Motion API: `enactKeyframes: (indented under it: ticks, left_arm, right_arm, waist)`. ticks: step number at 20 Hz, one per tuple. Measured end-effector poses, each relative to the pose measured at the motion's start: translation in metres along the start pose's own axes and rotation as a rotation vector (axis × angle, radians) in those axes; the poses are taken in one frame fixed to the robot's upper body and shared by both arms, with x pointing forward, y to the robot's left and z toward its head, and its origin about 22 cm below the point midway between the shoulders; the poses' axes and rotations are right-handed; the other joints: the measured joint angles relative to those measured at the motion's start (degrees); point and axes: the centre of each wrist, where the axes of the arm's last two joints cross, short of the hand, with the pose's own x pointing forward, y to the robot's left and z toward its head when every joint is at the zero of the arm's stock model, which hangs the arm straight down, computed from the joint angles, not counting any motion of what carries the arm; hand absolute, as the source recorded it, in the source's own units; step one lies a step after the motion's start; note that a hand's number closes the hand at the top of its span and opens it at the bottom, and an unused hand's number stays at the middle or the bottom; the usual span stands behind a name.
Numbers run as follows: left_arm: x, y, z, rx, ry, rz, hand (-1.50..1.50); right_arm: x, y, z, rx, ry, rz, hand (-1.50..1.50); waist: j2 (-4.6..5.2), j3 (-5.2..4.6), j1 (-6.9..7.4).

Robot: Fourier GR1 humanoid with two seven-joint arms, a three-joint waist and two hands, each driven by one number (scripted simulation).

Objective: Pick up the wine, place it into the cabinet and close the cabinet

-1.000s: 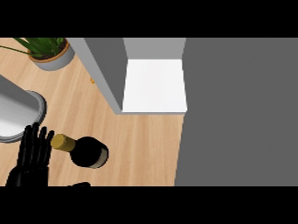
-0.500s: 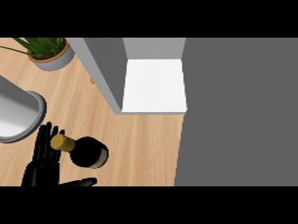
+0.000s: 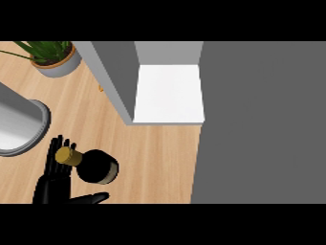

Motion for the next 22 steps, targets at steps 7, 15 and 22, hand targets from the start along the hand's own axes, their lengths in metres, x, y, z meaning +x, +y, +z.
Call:
enactKeyframes:
  ticks: [7,15,22]
  left_arm:
    - [-0.025,0.001,-0.003,0.0,0.02,0.0,-1.5]
    - [-0.033,-0.004,-0.005,-0.015,0.034,0.02,-1.5]
    - [-0.049,-0.004,-0.011,-0.011,0.032,0.06,-1.5]
  right_arm:
    - [0.004,0.0,-0.003,-0.001,0.014,0.003,-1.5]
    - [0.004,0.001,-0.003,0.003,0.014,0.008,-1.5]
    - [0.007,-0.002,-0.004,-0.007,0.014,0.024,-1.5]
  waist:
    - [0.01,-0.01,-0.02]
    - [-0.01,-0.01,0.01]
    - [0.01,-0.01,-0.05]
